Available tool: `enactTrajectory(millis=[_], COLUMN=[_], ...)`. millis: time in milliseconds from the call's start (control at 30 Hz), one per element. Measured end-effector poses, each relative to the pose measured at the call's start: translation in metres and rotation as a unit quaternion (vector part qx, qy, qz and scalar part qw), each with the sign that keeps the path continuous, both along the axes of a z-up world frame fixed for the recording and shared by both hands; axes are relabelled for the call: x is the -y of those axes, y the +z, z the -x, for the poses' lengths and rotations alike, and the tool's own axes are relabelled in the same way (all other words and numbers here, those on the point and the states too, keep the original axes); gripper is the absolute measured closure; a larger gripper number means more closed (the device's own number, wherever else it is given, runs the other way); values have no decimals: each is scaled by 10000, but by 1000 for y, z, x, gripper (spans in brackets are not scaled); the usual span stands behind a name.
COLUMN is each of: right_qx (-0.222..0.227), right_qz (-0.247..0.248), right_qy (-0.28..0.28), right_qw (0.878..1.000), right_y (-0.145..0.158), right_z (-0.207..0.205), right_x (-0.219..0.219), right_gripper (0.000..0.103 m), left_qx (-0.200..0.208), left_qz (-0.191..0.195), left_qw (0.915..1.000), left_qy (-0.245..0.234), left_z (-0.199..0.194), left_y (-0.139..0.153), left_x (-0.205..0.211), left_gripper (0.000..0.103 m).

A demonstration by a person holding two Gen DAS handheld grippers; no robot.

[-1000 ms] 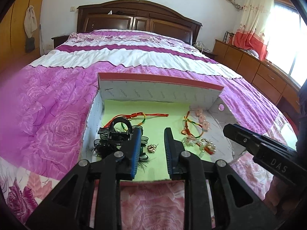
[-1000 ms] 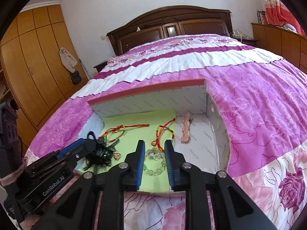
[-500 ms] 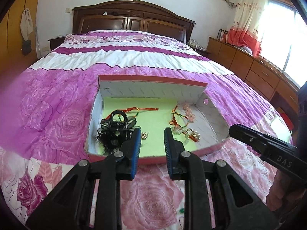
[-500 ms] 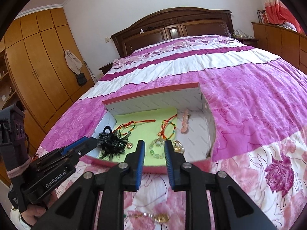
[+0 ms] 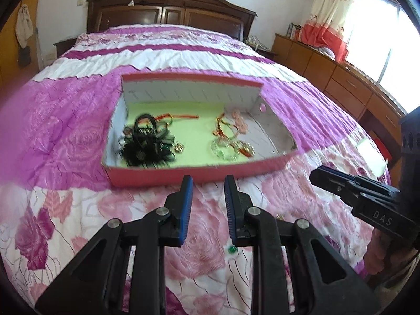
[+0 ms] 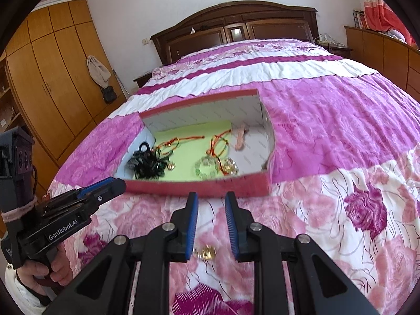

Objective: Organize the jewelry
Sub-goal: 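Withdraw both tools and close the left tool on the pearl chain's green-bead end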

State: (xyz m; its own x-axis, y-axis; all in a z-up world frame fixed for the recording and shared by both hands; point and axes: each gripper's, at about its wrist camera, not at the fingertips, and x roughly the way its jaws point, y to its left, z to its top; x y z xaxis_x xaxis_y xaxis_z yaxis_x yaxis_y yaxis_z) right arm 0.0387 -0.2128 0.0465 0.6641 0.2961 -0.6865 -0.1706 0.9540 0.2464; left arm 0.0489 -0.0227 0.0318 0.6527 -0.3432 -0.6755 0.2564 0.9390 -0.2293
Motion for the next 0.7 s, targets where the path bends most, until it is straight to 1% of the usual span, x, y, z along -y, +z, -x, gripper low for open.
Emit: enactTrajectory(millis=[333,700], right_qx=[-264,-685], right_qz=[56,-121], right_qy=[186,331], right_qw=[9995,9970], right_y=[-16,-36], right_z=[12,11], right_x=[0,4], right_gripper=[77,72], left_qx=[-361,-799], left_qz=[-91,-239], left_qw=[9987,9942], left_qy=[-345,-675], left_z=[15,21], left_y=[-18,-40], left_x=[10,19], left_gripper=[87,87])
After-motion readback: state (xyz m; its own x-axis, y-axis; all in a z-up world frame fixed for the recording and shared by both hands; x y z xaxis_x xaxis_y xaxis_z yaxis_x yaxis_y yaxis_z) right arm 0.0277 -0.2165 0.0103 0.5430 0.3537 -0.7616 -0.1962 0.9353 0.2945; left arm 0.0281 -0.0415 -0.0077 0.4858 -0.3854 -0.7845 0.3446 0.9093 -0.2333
